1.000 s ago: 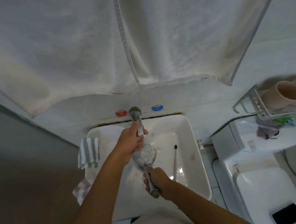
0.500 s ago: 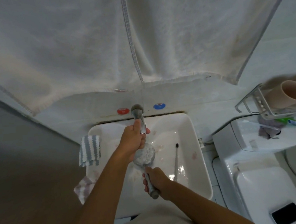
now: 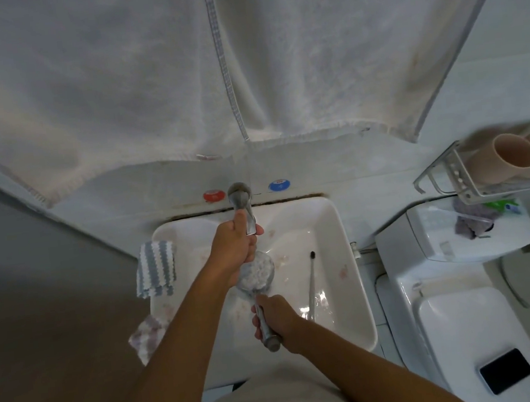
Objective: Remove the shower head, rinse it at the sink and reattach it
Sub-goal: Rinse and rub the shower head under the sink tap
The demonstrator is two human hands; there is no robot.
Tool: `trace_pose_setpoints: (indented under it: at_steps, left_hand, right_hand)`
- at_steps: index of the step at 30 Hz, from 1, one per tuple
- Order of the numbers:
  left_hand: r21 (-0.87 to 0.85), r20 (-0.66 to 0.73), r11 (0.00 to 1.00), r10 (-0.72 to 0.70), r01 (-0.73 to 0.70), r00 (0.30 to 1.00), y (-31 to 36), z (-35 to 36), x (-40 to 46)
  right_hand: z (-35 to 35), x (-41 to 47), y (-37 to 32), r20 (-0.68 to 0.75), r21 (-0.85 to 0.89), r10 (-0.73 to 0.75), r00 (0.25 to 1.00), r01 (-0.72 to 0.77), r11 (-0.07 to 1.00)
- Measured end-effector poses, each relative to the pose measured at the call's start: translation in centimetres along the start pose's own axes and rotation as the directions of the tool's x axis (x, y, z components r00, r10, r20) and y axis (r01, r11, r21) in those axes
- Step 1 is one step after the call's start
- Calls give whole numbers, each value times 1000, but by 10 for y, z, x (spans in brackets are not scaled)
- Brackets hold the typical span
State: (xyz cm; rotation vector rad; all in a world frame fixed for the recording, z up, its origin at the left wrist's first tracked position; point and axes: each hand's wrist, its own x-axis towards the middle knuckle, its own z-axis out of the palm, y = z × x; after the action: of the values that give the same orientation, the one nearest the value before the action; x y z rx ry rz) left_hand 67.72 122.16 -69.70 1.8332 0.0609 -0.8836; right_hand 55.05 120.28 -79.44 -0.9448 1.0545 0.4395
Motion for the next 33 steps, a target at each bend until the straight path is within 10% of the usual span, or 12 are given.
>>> trace_pose_setpoints:
  at_steps: [33]
  left_hand:
    - [-215, 151, 977, 29, 4, 988, 5, -2, 14]
  right_hand:
    - [5, -2, -1, 29, -6, -51, 998, 52, 999]
